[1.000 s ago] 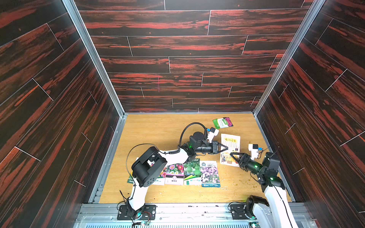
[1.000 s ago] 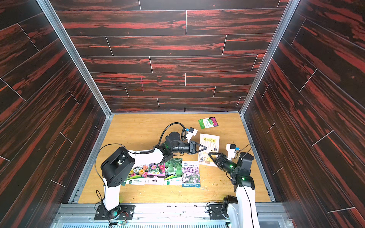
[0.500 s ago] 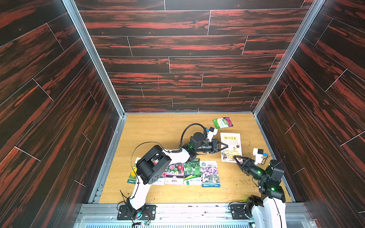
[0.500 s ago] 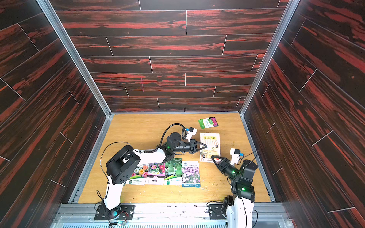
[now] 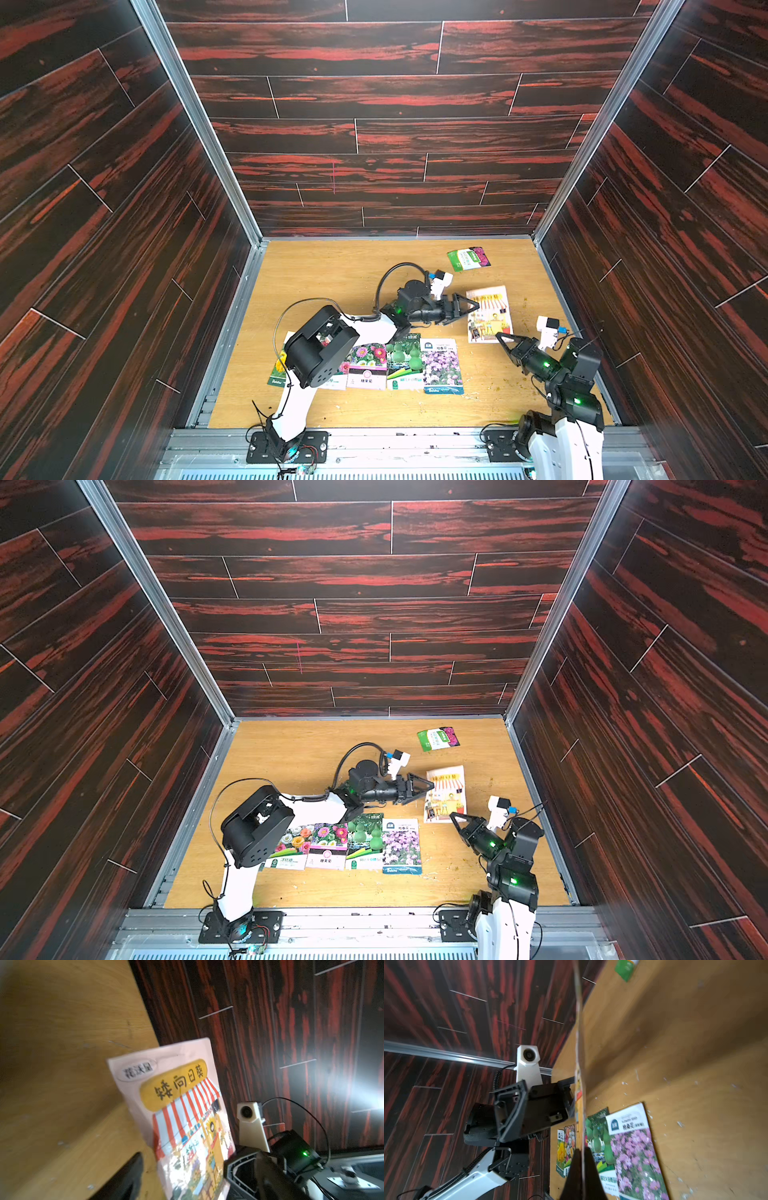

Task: Arrange the seed packets in a row
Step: Place the seed packet at the center of the board.

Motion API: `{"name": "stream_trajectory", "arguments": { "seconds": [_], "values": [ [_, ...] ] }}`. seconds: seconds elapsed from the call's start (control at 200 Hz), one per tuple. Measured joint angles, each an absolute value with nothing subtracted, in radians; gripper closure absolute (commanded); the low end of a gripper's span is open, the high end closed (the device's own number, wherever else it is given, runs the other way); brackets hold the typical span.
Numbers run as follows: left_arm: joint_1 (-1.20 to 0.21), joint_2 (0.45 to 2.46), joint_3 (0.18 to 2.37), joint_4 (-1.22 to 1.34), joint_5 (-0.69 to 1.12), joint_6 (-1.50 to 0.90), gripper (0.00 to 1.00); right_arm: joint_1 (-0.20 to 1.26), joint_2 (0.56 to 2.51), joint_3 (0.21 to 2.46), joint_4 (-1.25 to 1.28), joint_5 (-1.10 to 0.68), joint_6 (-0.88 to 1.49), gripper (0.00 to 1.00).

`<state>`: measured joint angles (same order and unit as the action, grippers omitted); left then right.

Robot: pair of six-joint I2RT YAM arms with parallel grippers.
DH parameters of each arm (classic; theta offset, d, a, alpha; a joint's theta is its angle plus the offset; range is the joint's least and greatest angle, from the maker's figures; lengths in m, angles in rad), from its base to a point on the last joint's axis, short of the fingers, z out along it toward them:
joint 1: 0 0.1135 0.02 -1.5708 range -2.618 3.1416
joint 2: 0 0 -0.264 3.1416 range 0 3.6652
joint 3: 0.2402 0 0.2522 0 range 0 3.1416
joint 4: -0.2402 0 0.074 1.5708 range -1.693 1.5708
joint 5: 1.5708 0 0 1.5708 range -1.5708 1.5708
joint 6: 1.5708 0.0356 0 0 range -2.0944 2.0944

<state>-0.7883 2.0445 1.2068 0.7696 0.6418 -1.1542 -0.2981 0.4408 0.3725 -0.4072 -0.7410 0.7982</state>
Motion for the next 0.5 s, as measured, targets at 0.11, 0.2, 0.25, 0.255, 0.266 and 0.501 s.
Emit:
{"name": "stream_trajectory", "arguments": {
  "seconds": [0.11,0.2,0.25,0.255,0.266,0.501],
  "values": [
    [-0.703,1.981,1.105,0.713,0.622,-1.132,0.00,-0.298,0.448,0.373,-0.526,-0.692,0.748,1.00],
    [-0.634,1.913,1.028,0.678,0.606,-1.111,0.00,-0.298,0.468,0.373,-0.592,-0.663,0.716,1.00],
    [-0.606,1.874,1.000,0.649,0.594,-1.093,0.00,-0.298,0.491,0.373,-0.619,-0.654,0.701,1.00],
    [-0.605,1.871,0.999,0.648,0.593,-1.091,0.00,-0.298,0.493,0.373,-0.621,-0.654,0.699,1.00],
    [-0.602,1.862,0.995,0.641,0.590,-1.086,0.00,-0.298,0.500,0.373,-0.626,-0.654,0.695,1.00],
    [-0.625,1.725,0.951,0.597,0.575,-1.028,0.00,-0.298,0.619,0.375,-0.709,-0.651,0.643,1.00]
  ]
}}
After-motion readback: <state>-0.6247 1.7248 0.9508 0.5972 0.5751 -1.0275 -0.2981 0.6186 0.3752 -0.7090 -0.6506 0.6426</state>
